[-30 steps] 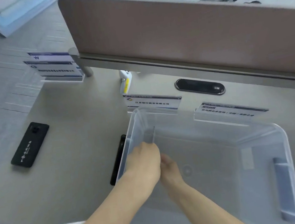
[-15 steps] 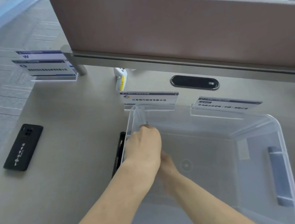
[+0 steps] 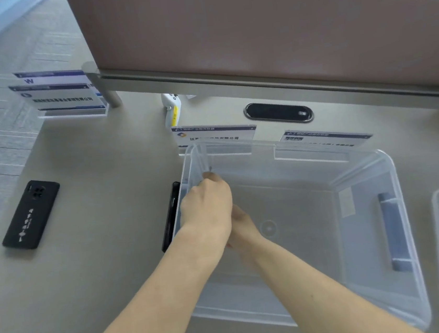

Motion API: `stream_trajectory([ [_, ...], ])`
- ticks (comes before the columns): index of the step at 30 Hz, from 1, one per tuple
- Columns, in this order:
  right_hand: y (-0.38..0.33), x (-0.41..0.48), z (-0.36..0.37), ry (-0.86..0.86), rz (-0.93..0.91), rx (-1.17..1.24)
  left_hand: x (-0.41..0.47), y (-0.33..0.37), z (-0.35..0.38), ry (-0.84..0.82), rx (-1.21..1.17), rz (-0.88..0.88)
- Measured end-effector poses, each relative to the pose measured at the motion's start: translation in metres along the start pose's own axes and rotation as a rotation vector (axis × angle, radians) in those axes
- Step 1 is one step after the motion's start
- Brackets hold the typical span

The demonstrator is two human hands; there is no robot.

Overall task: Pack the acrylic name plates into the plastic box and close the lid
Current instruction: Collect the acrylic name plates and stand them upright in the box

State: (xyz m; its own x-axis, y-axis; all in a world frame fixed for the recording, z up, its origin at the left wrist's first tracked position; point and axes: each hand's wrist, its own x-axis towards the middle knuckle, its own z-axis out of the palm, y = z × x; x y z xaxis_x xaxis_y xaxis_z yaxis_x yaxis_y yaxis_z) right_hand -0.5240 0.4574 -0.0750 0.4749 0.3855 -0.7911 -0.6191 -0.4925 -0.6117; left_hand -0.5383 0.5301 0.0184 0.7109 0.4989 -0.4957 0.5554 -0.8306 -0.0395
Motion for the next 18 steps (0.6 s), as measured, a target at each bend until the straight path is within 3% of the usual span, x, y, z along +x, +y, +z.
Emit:
stream_trajectory([
  [3,-0.016,-0.027,-0.023,0.076,-0.094,-0.029,-0.017,-0.005,-0.032,0.178,-0.19,0.062],
  [8,-0.079,-0.094,-0.093,0.163,-0.327,0.02,-0.037,0.031,-0.088,0.484,-0.768,0.22],
  [15,-0.15,-0.199,-0.25,0.364,-0.664,0.211,-0.071,0.163,-0.186,0.539,-1.224,0.457],
  [18,-0.149,-0.244,-0.334,0.449,-0.7,0.273,-0.092,0.227,-0.213,0.5,-1.247,0.551],
])
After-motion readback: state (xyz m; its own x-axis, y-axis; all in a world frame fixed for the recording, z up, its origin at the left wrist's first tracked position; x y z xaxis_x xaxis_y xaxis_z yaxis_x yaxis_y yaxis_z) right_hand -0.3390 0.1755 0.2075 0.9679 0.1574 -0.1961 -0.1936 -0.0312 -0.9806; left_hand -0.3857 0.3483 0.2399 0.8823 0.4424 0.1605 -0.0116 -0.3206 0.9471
